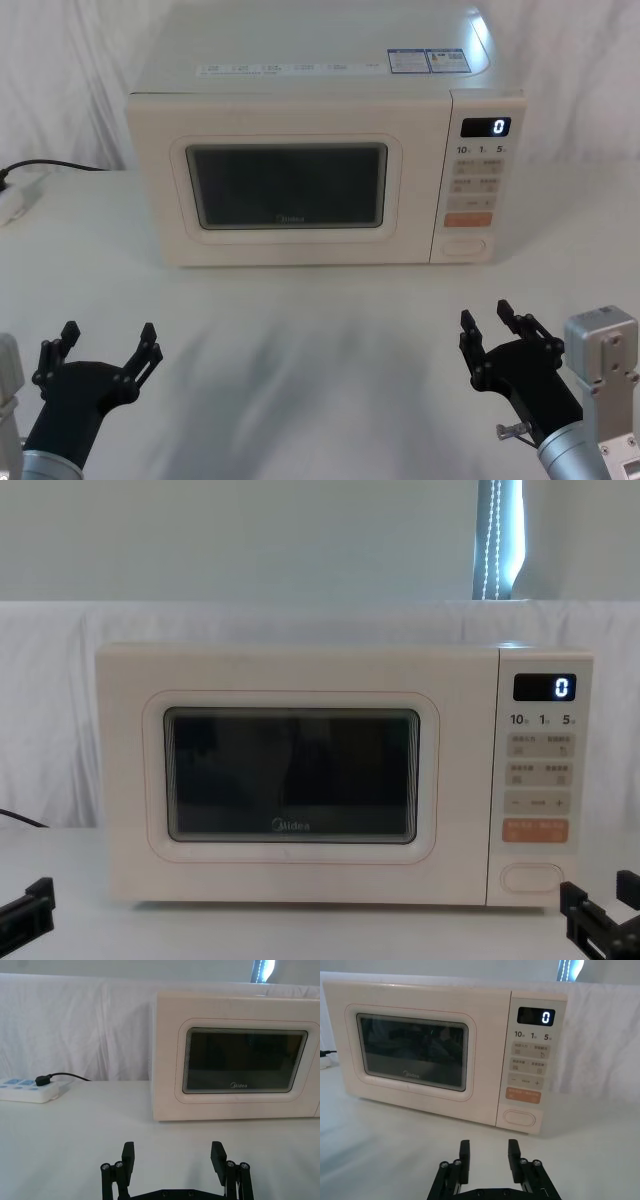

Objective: Press the button to open the microwave door with one hand; close the microwave door with the other hand.

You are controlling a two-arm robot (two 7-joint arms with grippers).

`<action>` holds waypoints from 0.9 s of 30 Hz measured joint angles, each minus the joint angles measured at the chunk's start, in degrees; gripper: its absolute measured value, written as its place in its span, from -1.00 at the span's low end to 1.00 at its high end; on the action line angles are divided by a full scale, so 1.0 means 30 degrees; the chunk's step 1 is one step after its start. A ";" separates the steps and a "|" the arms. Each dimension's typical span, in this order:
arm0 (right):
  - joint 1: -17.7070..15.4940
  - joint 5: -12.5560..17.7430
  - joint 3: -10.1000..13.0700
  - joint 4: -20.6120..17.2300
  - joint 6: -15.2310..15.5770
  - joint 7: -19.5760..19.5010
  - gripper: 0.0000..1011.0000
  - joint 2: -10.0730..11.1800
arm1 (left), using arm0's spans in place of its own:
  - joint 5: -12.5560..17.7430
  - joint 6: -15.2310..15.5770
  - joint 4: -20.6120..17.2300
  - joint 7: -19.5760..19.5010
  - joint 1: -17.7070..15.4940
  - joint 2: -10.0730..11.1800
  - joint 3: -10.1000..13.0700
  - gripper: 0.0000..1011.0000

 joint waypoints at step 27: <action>0.0001 0.0000 0.0001 0.0000 0.0000 0.0002 -1.00 0.0000 | 0.0000 0.0000 0.0000 0.0000 0.0000 -0.0001 0.0000 0.98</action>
